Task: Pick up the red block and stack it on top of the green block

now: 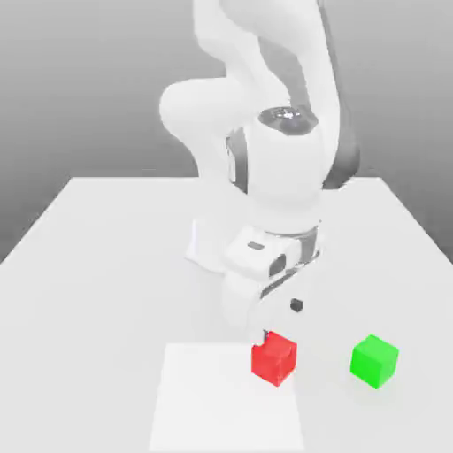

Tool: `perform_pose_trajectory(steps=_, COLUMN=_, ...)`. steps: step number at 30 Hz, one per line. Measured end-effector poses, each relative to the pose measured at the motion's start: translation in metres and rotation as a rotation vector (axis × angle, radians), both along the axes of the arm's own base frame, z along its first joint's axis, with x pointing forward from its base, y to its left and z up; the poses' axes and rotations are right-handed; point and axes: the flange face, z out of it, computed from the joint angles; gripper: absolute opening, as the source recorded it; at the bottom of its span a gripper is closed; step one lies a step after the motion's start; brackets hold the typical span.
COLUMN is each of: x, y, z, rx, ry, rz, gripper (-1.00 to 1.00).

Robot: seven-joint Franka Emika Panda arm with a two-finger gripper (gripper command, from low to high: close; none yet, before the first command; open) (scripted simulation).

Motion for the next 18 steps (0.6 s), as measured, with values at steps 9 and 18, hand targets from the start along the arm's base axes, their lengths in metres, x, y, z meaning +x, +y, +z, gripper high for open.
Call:
perform_pose_trajectory(steps=9, x=-0.003, y=-0.001, z=-0.05, rx=-0.002, ry=0.006, rz=0.001, gripper=-1.0)
perform_pose_trajectory(steps=18, x=0.0, y=-0.001, z=-0.025, rx=-0.002, ry=0.003, rz=0.004, gripper=-1.0)
